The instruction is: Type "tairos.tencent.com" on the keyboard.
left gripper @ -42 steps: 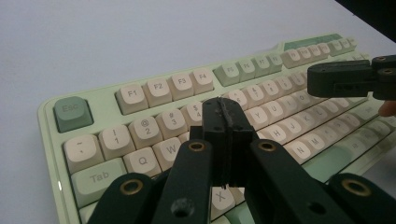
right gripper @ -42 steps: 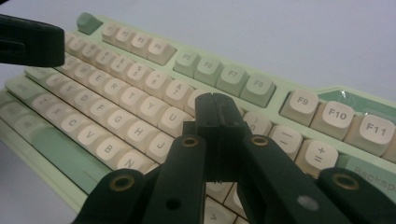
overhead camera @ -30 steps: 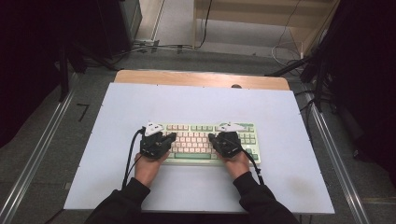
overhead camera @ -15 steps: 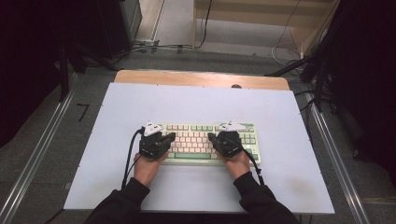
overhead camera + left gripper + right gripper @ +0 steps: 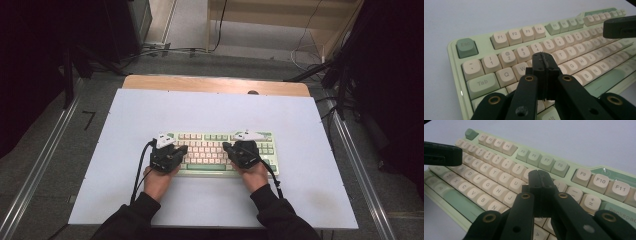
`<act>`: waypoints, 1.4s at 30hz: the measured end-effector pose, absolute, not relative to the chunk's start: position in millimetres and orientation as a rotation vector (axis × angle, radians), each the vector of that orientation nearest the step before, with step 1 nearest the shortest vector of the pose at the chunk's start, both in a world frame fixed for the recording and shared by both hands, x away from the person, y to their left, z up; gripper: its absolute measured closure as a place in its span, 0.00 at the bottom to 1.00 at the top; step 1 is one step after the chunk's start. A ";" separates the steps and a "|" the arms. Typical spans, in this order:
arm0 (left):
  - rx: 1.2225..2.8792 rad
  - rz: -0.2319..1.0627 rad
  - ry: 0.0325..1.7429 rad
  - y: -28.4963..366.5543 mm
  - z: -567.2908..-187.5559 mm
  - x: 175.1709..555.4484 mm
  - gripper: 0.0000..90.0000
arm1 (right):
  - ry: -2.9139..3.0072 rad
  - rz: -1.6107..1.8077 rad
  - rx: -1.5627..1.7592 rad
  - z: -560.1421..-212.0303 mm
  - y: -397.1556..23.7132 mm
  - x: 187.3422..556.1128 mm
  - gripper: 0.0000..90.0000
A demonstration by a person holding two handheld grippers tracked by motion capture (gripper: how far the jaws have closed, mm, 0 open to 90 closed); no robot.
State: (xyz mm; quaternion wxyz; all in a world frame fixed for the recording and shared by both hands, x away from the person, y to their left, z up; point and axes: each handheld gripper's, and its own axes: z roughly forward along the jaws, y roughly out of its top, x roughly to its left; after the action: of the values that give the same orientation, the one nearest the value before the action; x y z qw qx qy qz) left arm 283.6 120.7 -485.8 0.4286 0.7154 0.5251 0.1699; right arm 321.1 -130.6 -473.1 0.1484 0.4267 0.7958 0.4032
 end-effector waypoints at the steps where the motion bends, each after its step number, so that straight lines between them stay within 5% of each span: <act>1: 1.789 0.425 1.313 120.5 -486.6 283.5 1.00 | 2.288 1.160 1.227 -472.9 -130.6 321.1 0.97; 42: 1.807 0.427 1.324 121.8 -492.6 281.0 1.00 | 2.274 1.173 1.237 -470.5 -134.6 321.7 0.97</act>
State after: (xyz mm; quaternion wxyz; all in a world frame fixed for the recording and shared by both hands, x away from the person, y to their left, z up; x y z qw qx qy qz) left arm 281.0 121.8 -492.6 0.4172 0.7201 0.5277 0.1701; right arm 321.7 -134.6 -470.5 0.1491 0.4305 0.7912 0.4079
